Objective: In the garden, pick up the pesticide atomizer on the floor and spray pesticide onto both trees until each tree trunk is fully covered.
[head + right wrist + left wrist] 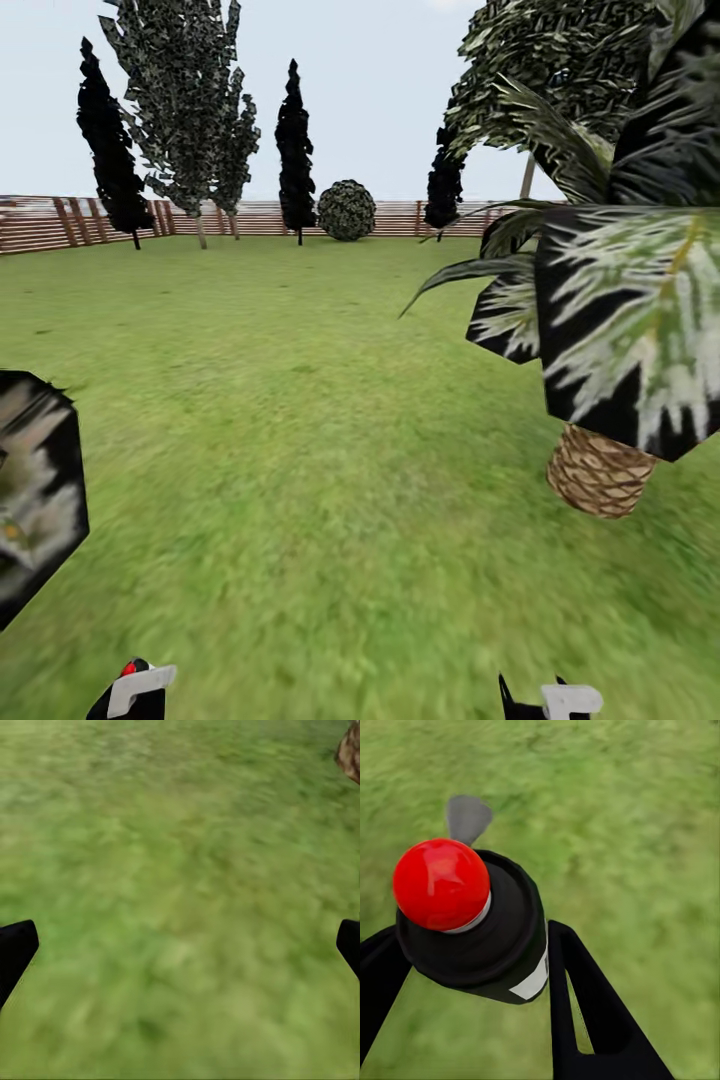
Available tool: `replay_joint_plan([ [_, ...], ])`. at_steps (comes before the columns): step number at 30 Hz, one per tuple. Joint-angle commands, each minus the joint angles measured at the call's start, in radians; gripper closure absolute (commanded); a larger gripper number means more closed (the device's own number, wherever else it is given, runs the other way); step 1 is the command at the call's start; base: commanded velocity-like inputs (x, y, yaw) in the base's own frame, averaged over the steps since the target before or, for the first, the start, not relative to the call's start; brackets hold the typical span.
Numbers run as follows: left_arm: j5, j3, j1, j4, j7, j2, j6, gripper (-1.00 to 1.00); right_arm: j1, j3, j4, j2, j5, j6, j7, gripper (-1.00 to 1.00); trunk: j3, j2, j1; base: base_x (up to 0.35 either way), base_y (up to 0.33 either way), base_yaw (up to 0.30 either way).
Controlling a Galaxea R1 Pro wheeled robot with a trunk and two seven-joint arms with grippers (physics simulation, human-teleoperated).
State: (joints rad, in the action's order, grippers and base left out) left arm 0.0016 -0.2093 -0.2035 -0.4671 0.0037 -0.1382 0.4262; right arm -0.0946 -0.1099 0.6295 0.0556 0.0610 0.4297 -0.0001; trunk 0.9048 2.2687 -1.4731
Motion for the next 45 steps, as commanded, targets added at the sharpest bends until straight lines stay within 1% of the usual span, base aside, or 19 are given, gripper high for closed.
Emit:
replay_joint_plan([
  [1, 0.000, -0.001, -0.001, 0.001, 0.001, 0.000, 0.003, 1.00, -0.001, -0.003, -0.001, 0.000, 0.006, 0.003, 0.000, -1.00, 0.001, 0.000, 0.000, 0.338, 0.000, 0.023],
  [16, 0.000, -0.001, -0.001, 0.001, 0.001, 0.000, 0.003, 1.00, -0.001, -0.002, -0.001, 0.000, 0.006, 0.003, 0.001, -1.00, 0.001, 0.000, 0.000, 0.338, 0.000, 0.003],
  [29, 0.000, -0.001, -0.001, 0.001, 0.000, 0.000, 0.003, 1.00, -0.001, 0.000, -0.001, 0.000, 0.006, 0.003, 0.001, -1.00, 0.001, 0.000, 0.000, 0.338, 0.000, 0.141],
  [45, 0.000, -0.001, -0.001, 0.001, 0.000, 0.000, 0.003, 1.00, -0.001, 0.002, -0.002, 0.000, 0.007, 0.003, 0.002, -1.00, 0.001, 0.000, 0.000, 0.338, 0.000, 0.005],
])
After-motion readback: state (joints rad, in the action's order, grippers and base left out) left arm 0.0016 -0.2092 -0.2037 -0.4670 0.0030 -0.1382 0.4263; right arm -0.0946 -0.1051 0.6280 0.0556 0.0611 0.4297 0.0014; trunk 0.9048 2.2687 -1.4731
